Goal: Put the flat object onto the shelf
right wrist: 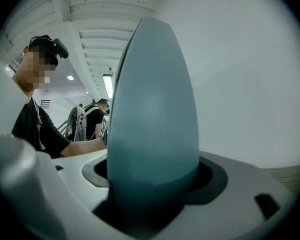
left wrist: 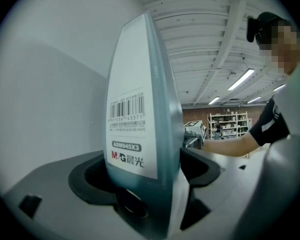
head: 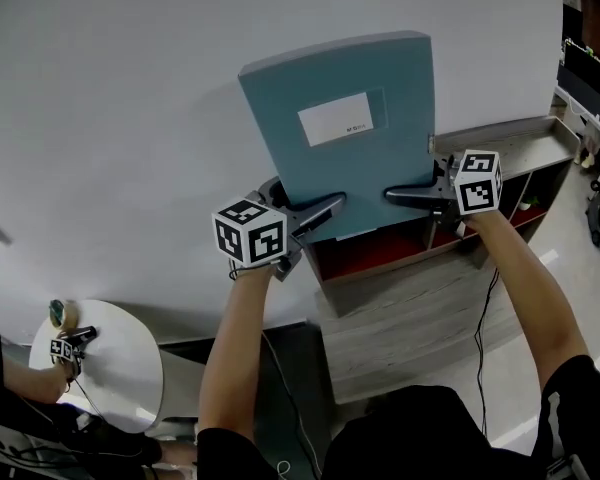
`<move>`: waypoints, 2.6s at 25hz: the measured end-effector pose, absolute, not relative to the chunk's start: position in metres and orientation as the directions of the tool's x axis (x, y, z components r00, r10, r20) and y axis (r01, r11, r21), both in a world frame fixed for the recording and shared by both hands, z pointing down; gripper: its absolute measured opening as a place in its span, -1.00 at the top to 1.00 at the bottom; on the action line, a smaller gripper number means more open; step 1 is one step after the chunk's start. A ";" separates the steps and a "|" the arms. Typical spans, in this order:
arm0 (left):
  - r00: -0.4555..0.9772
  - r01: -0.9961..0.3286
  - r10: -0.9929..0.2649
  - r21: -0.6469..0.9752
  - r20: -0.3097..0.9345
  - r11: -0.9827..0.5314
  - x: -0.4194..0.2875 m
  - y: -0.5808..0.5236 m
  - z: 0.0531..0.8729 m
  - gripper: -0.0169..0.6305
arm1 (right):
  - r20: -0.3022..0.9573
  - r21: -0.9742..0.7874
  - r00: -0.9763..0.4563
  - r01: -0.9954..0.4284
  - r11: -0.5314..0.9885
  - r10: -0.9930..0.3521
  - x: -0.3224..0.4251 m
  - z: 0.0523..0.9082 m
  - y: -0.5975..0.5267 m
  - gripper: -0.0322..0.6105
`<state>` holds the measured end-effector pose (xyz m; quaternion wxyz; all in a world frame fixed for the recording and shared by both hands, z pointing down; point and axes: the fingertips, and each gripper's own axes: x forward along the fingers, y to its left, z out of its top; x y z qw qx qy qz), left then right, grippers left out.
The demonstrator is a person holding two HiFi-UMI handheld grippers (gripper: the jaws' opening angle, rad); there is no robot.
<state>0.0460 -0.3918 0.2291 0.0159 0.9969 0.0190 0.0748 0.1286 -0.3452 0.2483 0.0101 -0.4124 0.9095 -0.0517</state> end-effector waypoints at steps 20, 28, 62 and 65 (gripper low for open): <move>0.961 -0.049 -0.061 -0.053 0.271 -0.997 0.059 -0.425 0.254 -0.25 | 0.146 -0.023 -0.654 -0.752 0.659 -0.742 0.145 0.278 -0.381 -0.31; 0.977 -0.020 -0.026 -0.031 0.213 -0.999 0.072 -0.440 0.254 -0.25 | 0.141 -0.041 -0.654 -0.754 0.656 -0.743 0.160 0.277 -0.392 -0.30; 0.978 -0.178 -0.174 0.021 0.114 -0.984 0.025 -0.458 0.271 -0.23 | 0.015 -0.138 -0.541 -0.834 0.534 -0.841 0.206 0.273 -0.378 -0.02; 0.979 -0.202 -0.198 0.065 0.053 -0.977 0.018 -0.456 0.268 0.07 | 0.011 -0.140 -0.539 -0.835 0.533 -0.842 0.205 0.274 -0.379 -0.02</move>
